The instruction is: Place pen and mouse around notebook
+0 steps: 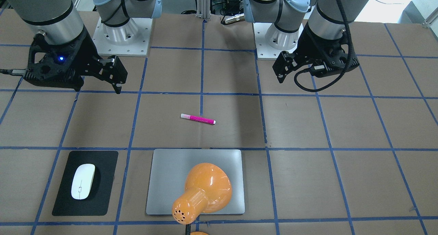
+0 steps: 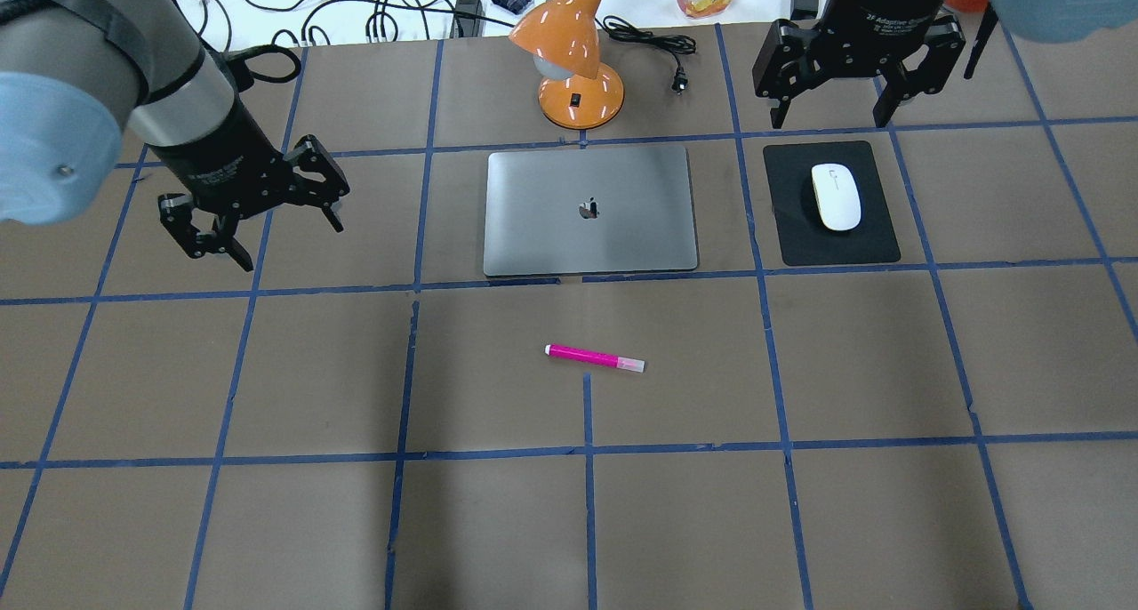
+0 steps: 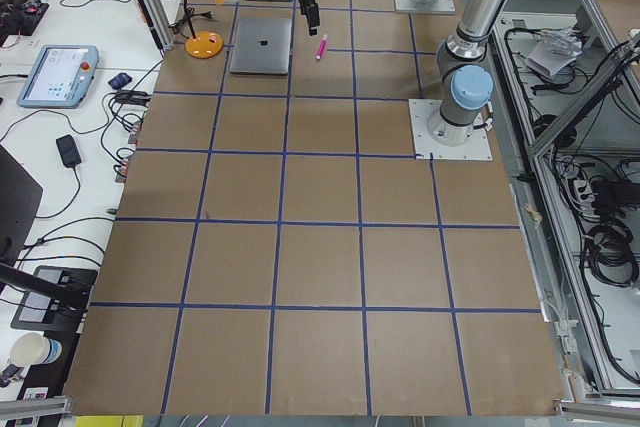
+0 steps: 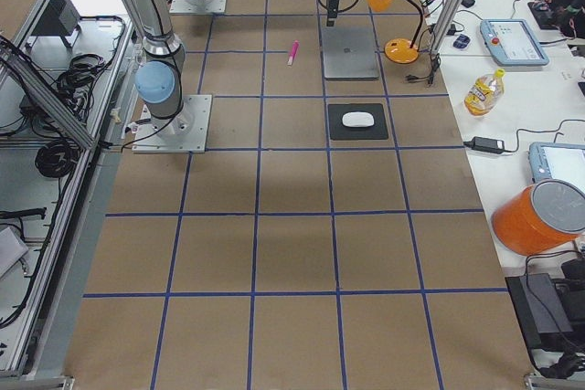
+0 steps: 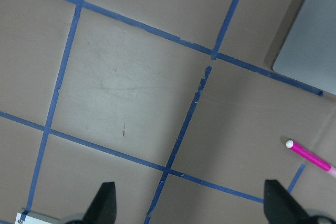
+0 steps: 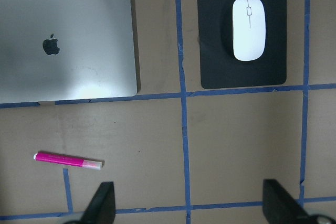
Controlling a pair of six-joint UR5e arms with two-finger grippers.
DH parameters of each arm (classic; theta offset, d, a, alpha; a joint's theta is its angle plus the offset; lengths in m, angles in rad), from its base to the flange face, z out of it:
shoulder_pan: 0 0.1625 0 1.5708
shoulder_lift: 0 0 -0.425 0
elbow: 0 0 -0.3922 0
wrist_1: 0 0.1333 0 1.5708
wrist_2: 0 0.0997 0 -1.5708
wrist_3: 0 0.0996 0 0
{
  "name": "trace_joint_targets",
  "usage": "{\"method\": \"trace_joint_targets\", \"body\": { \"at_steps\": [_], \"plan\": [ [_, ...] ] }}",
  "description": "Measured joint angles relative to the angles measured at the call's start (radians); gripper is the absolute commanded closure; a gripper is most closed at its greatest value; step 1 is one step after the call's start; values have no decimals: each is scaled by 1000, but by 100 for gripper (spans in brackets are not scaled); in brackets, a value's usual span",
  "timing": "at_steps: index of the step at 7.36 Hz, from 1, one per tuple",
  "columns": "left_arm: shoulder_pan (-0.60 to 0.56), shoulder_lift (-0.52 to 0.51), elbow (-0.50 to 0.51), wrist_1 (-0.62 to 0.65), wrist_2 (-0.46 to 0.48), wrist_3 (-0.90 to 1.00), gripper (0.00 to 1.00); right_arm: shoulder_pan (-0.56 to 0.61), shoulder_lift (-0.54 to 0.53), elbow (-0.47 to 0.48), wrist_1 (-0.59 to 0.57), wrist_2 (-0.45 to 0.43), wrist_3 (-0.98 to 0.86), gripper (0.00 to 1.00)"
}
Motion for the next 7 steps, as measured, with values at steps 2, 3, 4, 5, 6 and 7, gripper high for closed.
{"method": "trace_joint_targets", "body": {
  "at_steps": [2,3,4,5,6,7],
  "plan": [
    [-24,8,22,-22,6,122,0,0,1,-1,3,-4,1,0],
    [-19,16,23,-44,17,172,0,0,0,0,5,-6,2,0],
    [-13,8,19,-40,30,198,0,1,0,0,5,-5,2,0],
    [-11,-6,17,-13,35,210,0,1,2,-1,2,-2,2,0],
    [-11,-15,17,9,35,215,0,2,5,-2,-2,-1,2,0],
    [-11,-19,18,22,32,218,0,3,8,-3,-3,0,2,0]
  ]
}}
